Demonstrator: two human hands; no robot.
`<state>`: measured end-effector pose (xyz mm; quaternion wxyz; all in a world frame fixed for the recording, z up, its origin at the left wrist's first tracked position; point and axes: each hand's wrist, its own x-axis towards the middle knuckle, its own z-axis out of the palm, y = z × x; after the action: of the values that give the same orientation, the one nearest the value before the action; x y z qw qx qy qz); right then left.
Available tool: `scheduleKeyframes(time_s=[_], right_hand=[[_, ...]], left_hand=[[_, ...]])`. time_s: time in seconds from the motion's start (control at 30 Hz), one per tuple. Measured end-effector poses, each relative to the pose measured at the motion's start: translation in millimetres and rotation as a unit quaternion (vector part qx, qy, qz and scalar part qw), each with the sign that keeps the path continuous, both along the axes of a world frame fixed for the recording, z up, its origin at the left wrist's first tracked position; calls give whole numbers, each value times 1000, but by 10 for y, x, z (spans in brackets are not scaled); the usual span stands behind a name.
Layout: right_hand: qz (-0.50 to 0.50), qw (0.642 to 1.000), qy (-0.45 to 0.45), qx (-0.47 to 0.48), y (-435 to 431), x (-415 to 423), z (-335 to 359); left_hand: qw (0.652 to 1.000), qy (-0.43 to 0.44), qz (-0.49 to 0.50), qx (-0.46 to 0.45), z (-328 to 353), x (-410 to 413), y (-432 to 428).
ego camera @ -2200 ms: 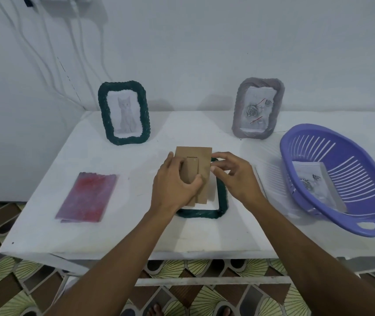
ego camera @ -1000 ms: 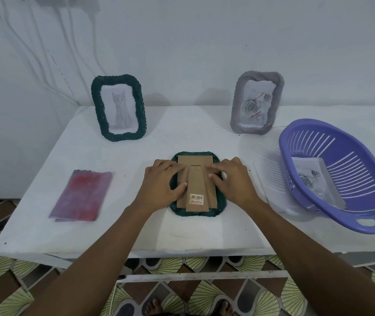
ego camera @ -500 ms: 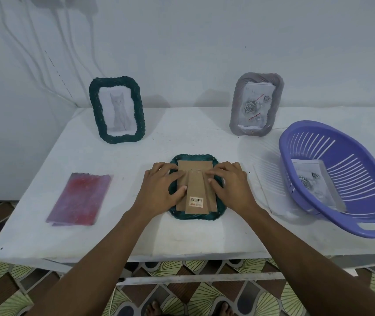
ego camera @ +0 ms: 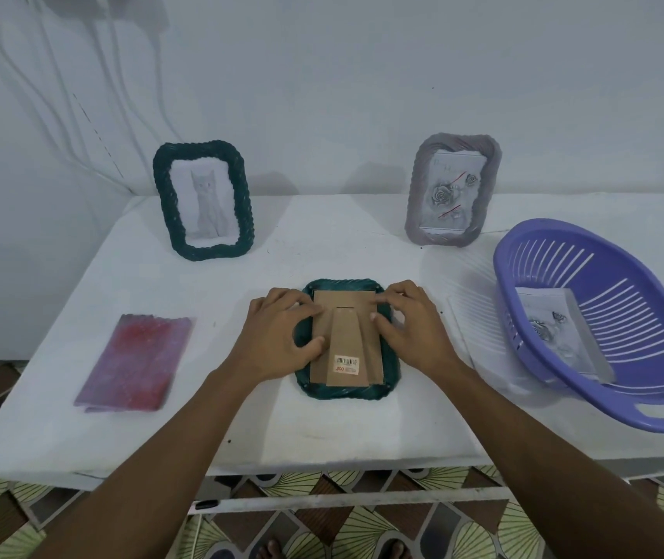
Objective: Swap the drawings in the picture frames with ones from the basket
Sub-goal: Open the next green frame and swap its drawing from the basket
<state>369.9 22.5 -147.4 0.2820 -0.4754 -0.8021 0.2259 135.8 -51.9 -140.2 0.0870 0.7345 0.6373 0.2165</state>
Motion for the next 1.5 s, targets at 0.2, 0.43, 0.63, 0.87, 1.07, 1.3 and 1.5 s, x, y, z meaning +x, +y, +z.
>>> scheduleKeyframes(time_s=[0.2, 0.43, 0.63, 0.87, 1.07, 1.3, 1.5], right_hand=[[-21, 999, 11, -23, 258, -31, 43], [-21, 999, 3, -42, 340, -40, 22], [-13, 998, 12, -58, 372, -31, 19], [-1, 998, 16, -60, 368, -6, 16], [7, 998, 17, -62, 348, 5, 32], [39, 998, 43, -34, -61, 182, 88], [125, 991, 12, -45, -427, 426, 59]], left_hand=[[992, -100, 71, 17, 18, -12, 265], [990, -118, 64, -30, -69, -72, 413], [988, -133, 62, -39, -63, -96, 451], [989, -132, 48, -39, -67, -103, 454], [985, -155, 56, -45, -37, -81, 422], [978, -202, -15, -47, -60, -68, -110], [978, -177, -65, -84, -142, -63, -470]])
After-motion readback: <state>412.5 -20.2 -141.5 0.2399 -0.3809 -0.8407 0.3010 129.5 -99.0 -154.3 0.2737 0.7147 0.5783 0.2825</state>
